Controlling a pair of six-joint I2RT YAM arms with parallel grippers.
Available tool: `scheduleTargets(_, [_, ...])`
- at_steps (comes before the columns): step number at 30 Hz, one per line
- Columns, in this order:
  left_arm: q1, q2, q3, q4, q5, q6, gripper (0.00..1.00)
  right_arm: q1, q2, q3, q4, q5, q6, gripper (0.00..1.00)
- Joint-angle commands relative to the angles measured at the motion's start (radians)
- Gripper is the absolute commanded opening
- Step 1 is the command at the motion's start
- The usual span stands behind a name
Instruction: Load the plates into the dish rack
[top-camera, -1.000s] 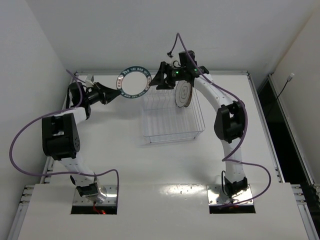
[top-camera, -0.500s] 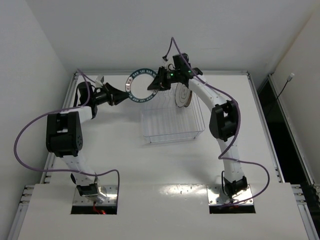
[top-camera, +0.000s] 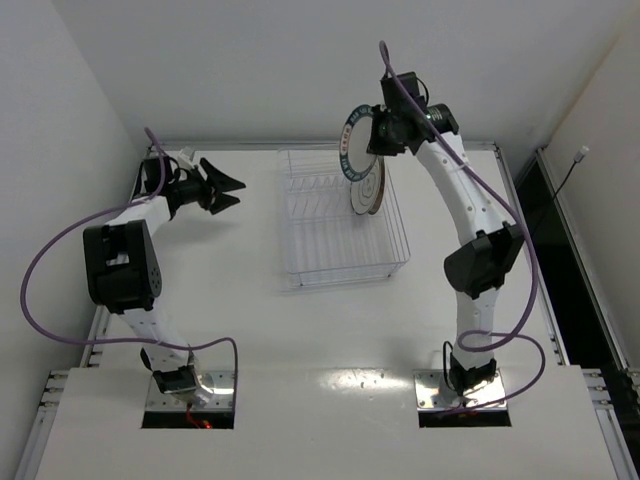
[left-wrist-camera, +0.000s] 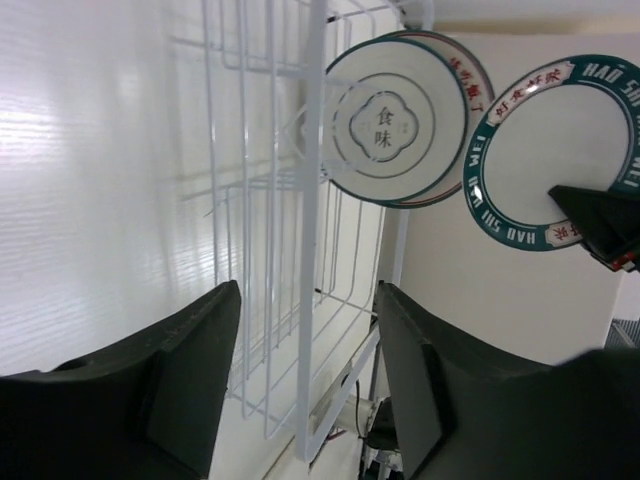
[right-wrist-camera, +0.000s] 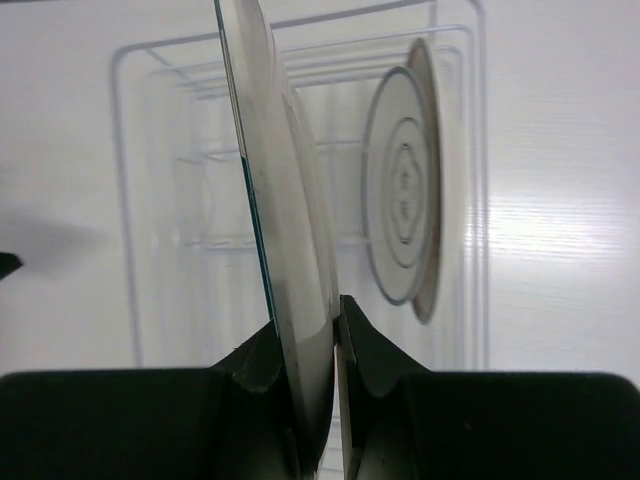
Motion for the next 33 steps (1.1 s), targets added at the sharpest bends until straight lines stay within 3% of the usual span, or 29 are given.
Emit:
scheduleTargets(1, [0.005, 0.022, 0.022, -0.07, -0.013, 0.064, 0.55, 0.032, 0.0, 0.025, -0.091, 0.196, -0.087, 0.0])
scheduleTargets(8, [0.024, 0.031, 0.032, -0.11, -0.031, 0.096, 0.66, 0.091, 0.053, 0.039, -0.115, 0.334, -0.17, 0.0])
scheduleTargets(21, [0.042, 0.051, 0.032, -0.168, -0.04, 0.159, 0.68, 0.1, 0.171, -0.006, -0.068, 0.373, -0.21, 0.0])
scheduleTargets(27, [0.062, 0.071, 0.032, -0.208, -0.04, 0.197, 0.71, 0.091, 0.181, -0.015, -0.026, 0.296, -0.201, 0.08])
scheduleTargets(30, [0.062, 0.071, 0.022, -0.208, -0.04, 0.197, 0.72, 0.081, 0.181, -0.015, -0.026, 0.278, -0.201, 0.16])
scheduleTargets(31, [0.062, 0.071, 0.022, -0.208, -0.04, 0.197, 0.72, 0.081, 0.181, -0.015, -0.026, 0.278, -0.201, 0.26])
scheduleTargets(33, [0.062, 0.071, 0.022, -0.208, -0.04, 0.197, 0.72, 0.072, 0.181, -0.006, -0.036, 0.253, -0.191, 0.28])
